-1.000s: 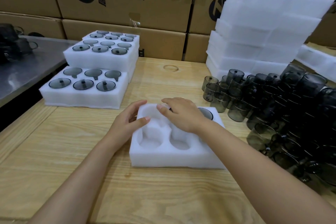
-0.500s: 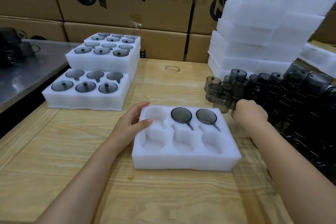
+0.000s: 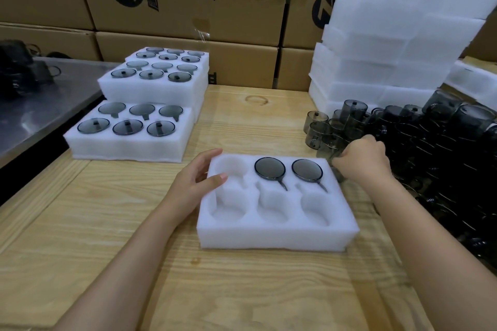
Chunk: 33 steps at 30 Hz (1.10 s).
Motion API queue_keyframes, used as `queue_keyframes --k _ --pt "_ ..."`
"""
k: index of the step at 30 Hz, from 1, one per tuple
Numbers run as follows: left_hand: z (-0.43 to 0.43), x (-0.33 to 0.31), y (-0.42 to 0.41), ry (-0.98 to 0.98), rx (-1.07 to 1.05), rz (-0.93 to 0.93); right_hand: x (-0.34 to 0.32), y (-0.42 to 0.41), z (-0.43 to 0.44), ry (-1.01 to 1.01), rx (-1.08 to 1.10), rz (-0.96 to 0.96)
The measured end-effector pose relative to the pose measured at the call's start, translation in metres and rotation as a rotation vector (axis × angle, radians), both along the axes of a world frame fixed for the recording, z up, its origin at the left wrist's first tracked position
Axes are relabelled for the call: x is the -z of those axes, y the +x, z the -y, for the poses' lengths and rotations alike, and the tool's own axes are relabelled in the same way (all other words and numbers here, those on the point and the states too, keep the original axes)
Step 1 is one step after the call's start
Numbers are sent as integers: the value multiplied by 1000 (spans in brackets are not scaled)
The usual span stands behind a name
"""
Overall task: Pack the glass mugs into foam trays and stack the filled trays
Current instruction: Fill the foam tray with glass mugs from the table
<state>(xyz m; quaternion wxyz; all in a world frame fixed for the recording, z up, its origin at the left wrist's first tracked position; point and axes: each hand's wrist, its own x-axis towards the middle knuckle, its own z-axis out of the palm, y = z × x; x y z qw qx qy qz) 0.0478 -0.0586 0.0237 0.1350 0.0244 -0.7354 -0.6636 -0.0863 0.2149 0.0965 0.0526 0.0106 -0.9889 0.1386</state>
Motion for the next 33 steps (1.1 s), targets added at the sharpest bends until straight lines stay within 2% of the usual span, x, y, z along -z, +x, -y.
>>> queue_keyframes --k 2,7,9,11,15,18,21,26,30,33 --pt "0 1 -1 7 4 -1 -9 3 2 -195 -22 3" --pt "-1 1 -3 89 16 -15 -43 22 15 -552 -157 -144" --pt "-1 2 -4 130 15 -15 -57 35 28 -715 -246 -75" --pt "-1 1 -4 142 21 -17 -65 46 47 -781 -341 38" --pt "-2 0 -3 143 18 -27 -58 60 89 -664 -536 281" --pt "-1 -1 -2 113 46 -49 -45 64 114 -565 -557 371" --pt "-1 -2 -1 117 61 -43 -37 64 129 -462 -531 346" --pt "-4 -2 -1 124 28 -39 -36 68 145 -225 -501 138" --pt "-5 -4 -3 54 17 -55 -33 68 147 -115 -567 142" --pt "-5 -4 -4 49 -8 -59 -34 66 139 -151 -583 192"
